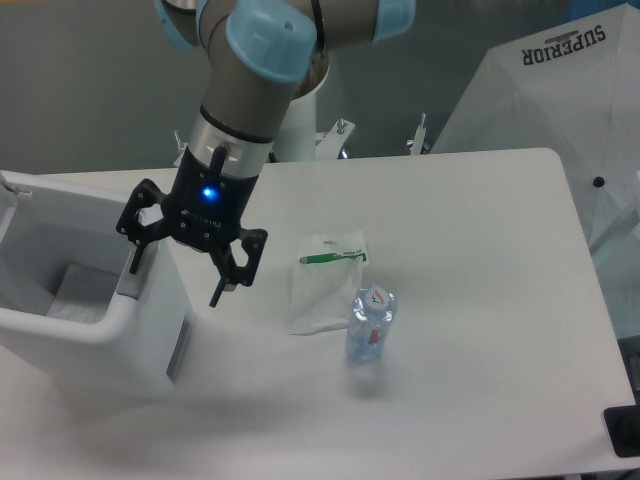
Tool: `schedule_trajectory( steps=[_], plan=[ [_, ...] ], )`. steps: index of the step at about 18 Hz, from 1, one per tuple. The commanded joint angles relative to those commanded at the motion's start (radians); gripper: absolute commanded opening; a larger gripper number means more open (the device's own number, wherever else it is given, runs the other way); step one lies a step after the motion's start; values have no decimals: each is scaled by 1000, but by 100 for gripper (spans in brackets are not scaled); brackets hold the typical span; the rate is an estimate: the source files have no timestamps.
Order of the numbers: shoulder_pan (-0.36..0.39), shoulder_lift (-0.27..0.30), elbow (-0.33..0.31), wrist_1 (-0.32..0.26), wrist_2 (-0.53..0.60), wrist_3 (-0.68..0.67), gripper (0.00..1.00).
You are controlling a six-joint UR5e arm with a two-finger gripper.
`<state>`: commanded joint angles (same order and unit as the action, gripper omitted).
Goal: Open the trash can
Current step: 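Lift the gripper away from the open trash can toward the plastic bag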
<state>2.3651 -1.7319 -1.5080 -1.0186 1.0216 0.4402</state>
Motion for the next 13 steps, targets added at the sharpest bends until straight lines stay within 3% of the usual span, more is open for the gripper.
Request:
schedule_trajectory(
  steps=[4, 13],
  plan=[
    [130, -3, 14, 8, 2, 67, 100],
    [410, -69, -46, 23, 18, 495, 100]
  ],
)
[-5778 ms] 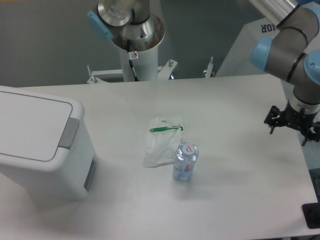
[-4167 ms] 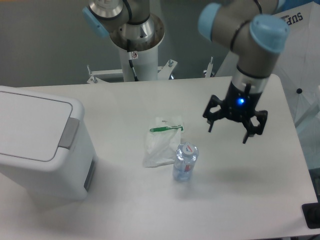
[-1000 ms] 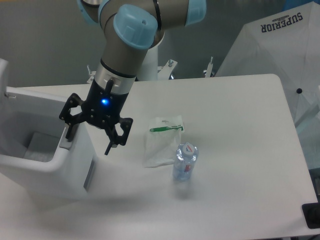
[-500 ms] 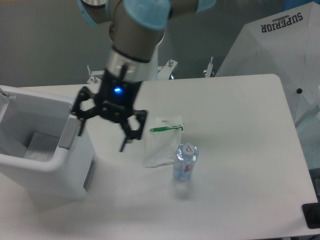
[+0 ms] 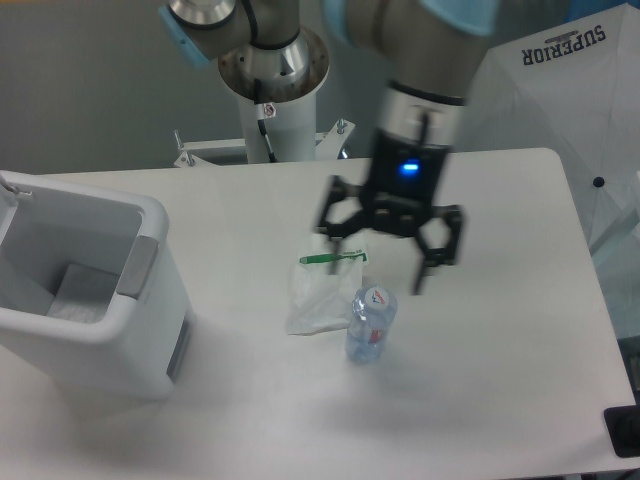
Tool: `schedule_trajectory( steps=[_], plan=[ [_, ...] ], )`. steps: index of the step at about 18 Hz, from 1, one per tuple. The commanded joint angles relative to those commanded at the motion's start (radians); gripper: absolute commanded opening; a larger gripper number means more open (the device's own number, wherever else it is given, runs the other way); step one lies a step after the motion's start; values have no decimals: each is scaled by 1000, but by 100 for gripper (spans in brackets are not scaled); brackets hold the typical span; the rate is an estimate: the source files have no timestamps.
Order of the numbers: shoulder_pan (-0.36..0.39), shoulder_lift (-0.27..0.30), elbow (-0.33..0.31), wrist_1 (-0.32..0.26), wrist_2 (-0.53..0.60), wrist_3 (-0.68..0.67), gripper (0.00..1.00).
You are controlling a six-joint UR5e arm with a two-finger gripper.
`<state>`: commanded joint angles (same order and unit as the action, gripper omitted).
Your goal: Open the trash can
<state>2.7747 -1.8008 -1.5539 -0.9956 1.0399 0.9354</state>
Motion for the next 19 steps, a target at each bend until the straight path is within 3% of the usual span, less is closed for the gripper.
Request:
schedule_trajectory(
  steps=[5, 12, 15, 19],
  plan=[
    [39, -74, 5, 0, 156, 130, 100],
    [69, -190, 63, -6, 343, 287, 100],
    [52, -216, 74, -12, 478, 379, 100],
    [42, -224, 67, -5, 485, 388, 100]
  ],
)
